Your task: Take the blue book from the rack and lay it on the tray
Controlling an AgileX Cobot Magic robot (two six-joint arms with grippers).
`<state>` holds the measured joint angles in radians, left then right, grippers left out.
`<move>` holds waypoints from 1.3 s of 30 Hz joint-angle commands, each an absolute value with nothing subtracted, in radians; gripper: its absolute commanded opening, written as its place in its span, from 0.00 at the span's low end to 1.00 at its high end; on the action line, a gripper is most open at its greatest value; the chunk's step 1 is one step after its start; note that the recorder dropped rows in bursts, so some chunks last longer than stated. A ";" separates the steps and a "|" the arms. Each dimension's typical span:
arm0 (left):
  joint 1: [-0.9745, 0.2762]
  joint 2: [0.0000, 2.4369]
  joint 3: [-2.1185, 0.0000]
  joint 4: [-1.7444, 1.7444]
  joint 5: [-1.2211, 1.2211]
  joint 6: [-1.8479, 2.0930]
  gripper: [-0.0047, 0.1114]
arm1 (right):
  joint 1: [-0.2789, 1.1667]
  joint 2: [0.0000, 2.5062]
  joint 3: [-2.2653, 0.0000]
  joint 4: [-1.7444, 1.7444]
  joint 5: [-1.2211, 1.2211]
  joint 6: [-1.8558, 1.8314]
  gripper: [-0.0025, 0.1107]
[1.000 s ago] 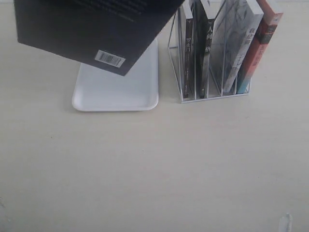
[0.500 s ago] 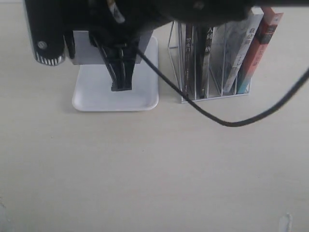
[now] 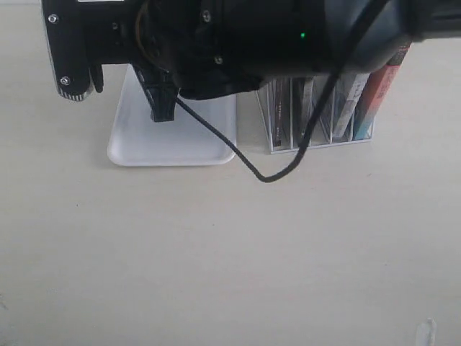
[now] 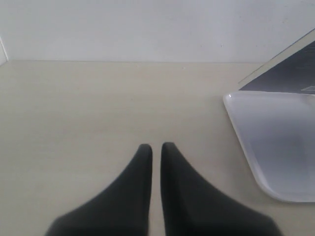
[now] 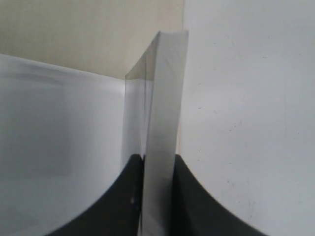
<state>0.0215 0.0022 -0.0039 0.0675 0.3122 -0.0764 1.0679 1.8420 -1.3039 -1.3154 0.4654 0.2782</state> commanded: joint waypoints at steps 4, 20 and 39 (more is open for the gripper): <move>0.013 0.000 0.000 0.069 0.306 -0.074 0.09 | 1.061 1.897 -1.384 -1.351 0.542 0.301 0.02; 0.013 0.000 0.000 0.069 0.306 -0.074 0.09 | 0.986 1.944 -1.386 -1.286 0.412 0.299 0.02; 0.013 0.000 0.000 0.069 0.306 -0.074 0.09 | 0.992 1.963 -1.386 -1.092 0.492 0.277 0.35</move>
<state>0.0215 0.0022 -0.0039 0.0675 0.3122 -0.0764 0.9872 1.9712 -1.3762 -1.1694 0.4543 0.2752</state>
